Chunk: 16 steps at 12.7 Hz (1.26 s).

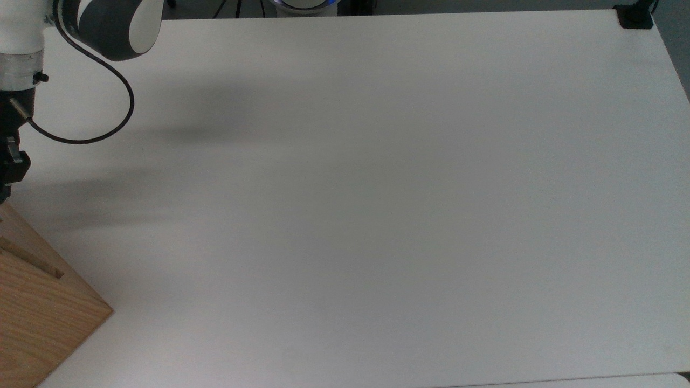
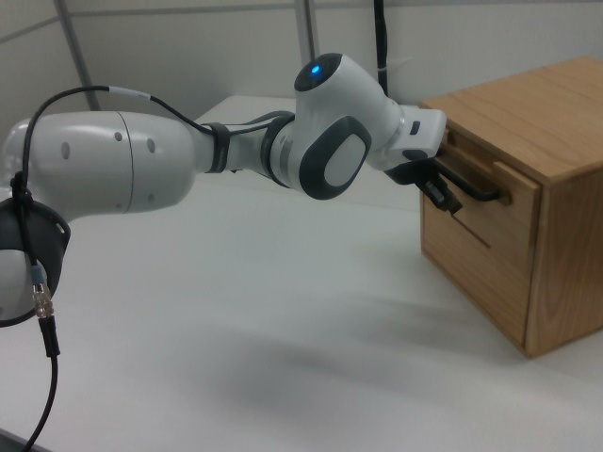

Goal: Close the drawer by sliding it

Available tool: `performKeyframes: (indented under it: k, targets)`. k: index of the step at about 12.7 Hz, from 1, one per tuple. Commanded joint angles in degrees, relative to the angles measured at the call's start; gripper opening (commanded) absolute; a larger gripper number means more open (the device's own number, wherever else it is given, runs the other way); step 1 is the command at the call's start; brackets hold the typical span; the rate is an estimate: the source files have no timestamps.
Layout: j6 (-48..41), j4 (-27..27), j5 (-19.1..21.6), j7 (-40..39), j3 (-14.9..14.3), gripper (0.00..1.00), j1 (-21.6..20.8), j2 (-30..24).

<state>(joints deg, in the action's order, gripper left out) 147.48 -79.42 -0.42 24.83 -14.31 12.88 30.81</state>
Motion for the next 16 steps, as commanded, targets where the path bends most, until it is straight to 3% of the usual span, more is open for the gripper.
performKeyframes:
  k: [1, 3, 5, 7, 11, 13, 15, 16]
  targets:
    - [0.6, 1.5, 0.2, -1.1, -0.7, 0.24, -0.4, -0.3]
    - [-0.3, 0.2, 0.2, -1.5, -0.4, 0.25, -0.6, -3.2]
    - [-5.6, -5.9, 0.2, -4.7, 0.9, 0.25, -1.9, -8.8]
    - [-18.6, -7.9, 0.7, -6.7, 3.0, 0.25, -3.2, -14.7]
    - [-44.5, -8.1, 1.1, -14.4, 4.7, 0.62, -7.2, -22.9]
    - [-52.7, -8.1, 1.0, -16.0, 6.6, 0.76, -9.2, -25.0]
    - [-57.9, -8.6, 1.0, -18.0, 10.0, 1.0, -10.5, -26.5]
    - [-58.4, -10.2, 1.0, -22.0, 10.5, 1.0, -12.5, -27.8]
